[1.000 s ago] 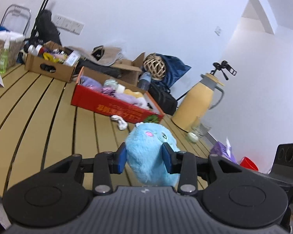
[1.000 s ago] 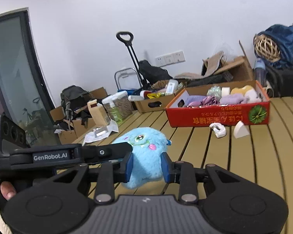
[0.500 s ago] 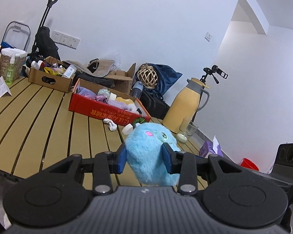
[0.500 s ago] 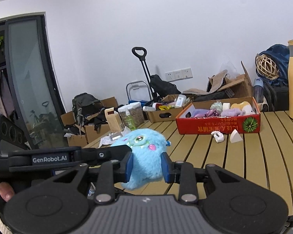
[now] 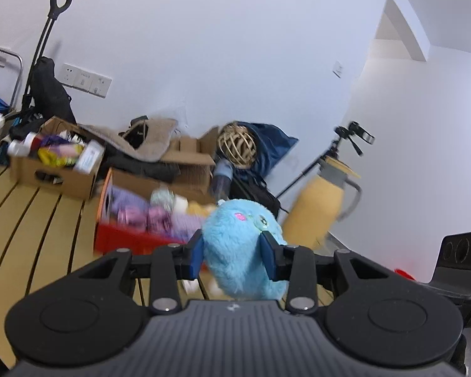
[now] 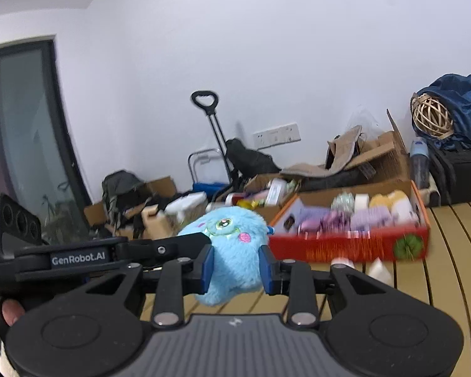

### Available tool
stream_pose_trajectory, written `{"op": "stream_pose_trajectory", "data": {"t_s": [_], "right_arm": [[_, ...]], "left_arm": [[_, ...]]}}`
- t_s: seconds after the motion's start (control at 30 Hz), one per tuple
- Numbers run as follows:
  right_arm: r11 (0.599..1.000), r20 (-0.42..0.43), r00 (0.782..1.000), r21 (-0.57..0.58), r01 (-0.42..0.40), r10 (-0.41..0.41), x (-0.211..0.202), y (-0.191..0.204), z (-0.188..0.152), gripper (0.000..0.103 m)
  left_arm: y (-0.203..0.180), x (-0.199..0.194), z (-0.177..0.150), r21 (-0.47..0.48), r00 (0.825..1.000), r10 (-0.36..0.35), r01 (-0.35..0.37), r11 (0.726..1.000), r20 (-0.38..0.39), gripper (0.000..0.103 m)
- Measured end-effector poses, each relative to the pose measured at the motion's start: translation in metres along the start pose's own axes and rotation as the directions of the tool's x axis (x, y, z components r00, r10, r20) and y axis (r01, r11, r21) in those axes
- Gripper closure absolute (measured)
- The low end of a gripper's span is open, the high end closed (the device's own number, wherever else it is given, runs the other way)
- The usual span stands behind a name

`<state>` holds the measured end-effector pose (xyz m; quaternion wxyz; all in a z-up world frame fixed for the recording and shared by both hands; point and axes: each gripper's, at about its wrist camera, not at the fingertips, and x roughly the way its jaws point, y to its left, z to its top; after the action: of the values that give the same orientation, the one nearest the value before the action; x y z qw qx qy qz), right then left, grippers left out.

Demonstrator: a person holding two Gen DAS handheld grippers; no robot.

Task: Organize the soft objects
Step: 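Carry the blue plush toy with both grippers over the box, then lower the plush into the box and open both grippers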

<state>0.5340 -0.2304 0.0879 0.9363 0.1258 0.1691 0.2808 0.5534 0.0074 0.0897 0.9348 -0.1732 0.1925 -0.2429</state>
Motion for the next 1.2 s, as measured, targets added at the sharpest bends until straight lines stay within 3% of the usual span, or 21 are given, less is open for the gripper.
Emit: {"op": "stream_pose_trajectory", "data": {"t_s": [0.17, 0.3, 0.4, 0.47, 0.5, 0.57, 0.77, 0.83, 0.93, 1.07, 1.2], "right_arm": [[0.998, -0.035, 0.999, 0.067, -0.009, 0.011, 0.092, -0.050, 0.053, 0.073], [0.992, -0.134, 0.991, 0.126, 0.002, 0.015, 0.172, -0.092, 0.063, 0.073], [0.991, -0.234, 0.972, 0.127, 0.041, -0.010, 0.233, -0.116, 0.052, 0.073], [0.990, -0.294, 0.955, 0.123, 0.073, -0.034, 0.264, -0.128, 0.040, 0.075], [0.989, -0.333, 0.942, 0.129, 0.077, -0.030, 0.279, -0.134, 0.032, 0.082], [0.986, -0.389, 0.920, 0.128, 0.102, -0.045, 0.293, -0.139, 0.019, 0.083], [0.986, -0.434, 0.897, 0.094, 0.134, -0.081, 0.298, -0.142, 0.003, 0.081], [0.987, -0.435, 0.897, 0.086, 0.135, -0.085, 0.291, -0.143, 0.006, 0.081], [0.989, -0.379, 0.919, 0.054, 0.140, -0.110, 0.256, -0.136, 0.024, 0.078], [0.990, -0.287, 0.948, -0.042, 0.133, -0.140, 0.188, -0.114, 0.061, 0.068], [0.982, -0.208, 0.962, -0.111, 0.156, -0.176, 0.118, -0.092, 0.083, 0.060]], "left_arm": [[0.050, 0.079, 0.039, -0.047, 0.999, 0.029, -0.031, 0.998, -0.044, 0.066], [0.090, 0.137, 0.044, -0.054, 0.989, 0.088, -0.095, 0.994, -0.121, 0.067], [0.121, 0.186, 0.035, -0.053, 0.961, 0.162, -0.178, 0.983, -0.223, 0.068], [0.132, 0.211, 0.026, 0.004, 0.930, 0.222, -0.231, 0.973, -0.294, 0.070], [0.134, 0.218, 0.021, 0.040, 0.921, 0.240, -0.240, 0.970, -0.306, 0.069], [0.134, 0.222, 0.016, 0.094, 0.913, 0.256, -0.238, 0.967, -0.317, 0.069], [0.123, 0.227, 0.006, 0.192, 0.899, 0.293, -0.241, 0.951, -0.326, 0.068], [0.119, 0.222, 0.008, 0.174, 0.896, 0.296, -0.250, 0.952, -0.332, 0.066], [0.108, 0.195, 0.020, 0.163, 0.905, 0.309, -0.272, 0.949, -0.292, 0.066], [0.076, 0.130, 0.042, 0.194, 0.931, 0.307, -0.270, 0.943, -0.196, 0.063], [0.044, 0.055, 0.047, 0.232, 0.945, 0.318, -0.293, 0.928, -0.080, 0.051]]}}
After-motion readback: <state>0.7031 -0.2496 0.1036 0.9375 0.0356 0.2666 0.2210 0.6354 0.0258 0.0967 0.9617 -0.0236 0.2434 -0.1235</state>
